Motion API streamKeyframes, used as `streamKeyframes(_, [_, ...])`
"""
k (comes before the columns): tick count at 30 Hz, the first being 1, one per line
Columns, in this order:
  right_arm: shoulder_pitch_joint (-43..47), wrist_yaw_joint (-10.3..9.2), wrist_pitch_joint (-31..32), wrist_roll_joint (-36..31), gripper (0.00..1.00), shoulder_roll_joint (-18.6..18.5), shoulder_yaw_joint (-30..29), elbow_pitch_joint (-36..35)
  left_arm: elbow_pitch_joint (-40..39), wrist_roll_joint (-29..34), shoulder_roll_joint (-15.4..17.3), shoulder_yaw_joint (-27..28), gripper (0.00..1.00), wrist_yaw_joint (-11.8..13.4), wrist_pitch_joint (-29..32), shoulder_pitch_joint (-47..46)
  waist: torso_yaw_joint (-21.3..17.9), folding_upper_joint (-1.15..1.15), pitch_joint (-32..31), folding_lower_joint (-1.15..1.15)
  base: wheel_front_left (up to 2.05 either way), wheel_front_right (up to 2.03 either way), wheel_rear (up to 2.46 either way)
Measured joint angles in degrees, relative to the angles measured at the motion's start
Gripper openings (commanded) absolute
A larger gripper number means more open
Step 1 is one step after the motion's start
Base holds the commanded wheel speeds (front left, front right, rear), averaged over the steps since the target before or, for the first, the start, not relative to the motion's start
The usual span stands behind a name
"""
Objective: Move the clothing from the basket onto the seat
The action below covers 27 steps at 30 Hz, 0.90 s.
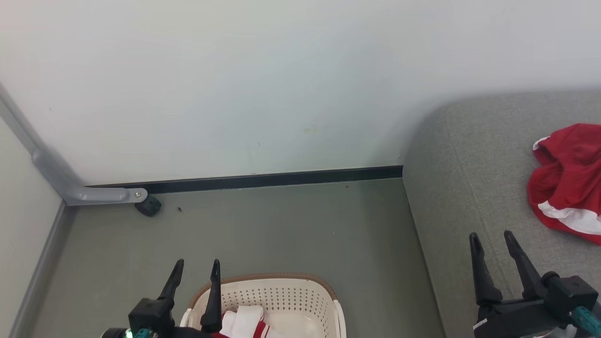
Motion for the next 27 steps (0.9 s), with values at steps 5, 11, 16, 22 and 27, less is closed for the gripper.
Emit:
streamKeyframes(5, [3.44,-0.07,0.0,-0.26,1.0,0.0,0.49,-2.21,0.14,0.01,-0.23,0.96,1.0,0.0,-0.01,2.17,0.51,0.0,-1.54,0.0,0.0,0.0,0.0])
streamKeyframes(11, [6.58,-0.08,0.0,-0.68,1.0,0.0,1.01,-4.6,0.37,0.07,-0.83,3.16,1.0,0.0,-0.01,4.29,1.02,0.01,-2.85,0.0,0.0,0.0,0.0])
streamKeyframes(16, [7.89,-0.19,0.0,-0.77,1.0,0.04,1.22,-6.45,0.19,0.6,-1.58,4.32,1.0,0.04,-0.01,4.58,1.33,0.01,-3.1,0.01,0.0,0.0,0.0])
streamKeyframes(22, [8.05,-0.4,0.0,-0.77,1.0,0.04,1.23,-7.86,-0.23,1.22,-2.27,4.69,1.0,0.04,-0.01,5.3,1.51,0.01,-2.92,0.01,0.0,0.0,0.0])
streamKeyframes(27, [8.14,-0.57,0.08,-0.76,1.0,0.04,1.24,-8.92,-0.47,1.57,-2.49,5.15,1.0,0.04,-0.01,5.3,1.67,0.01,-2.64,0.01,0.0,0.0,0.0])
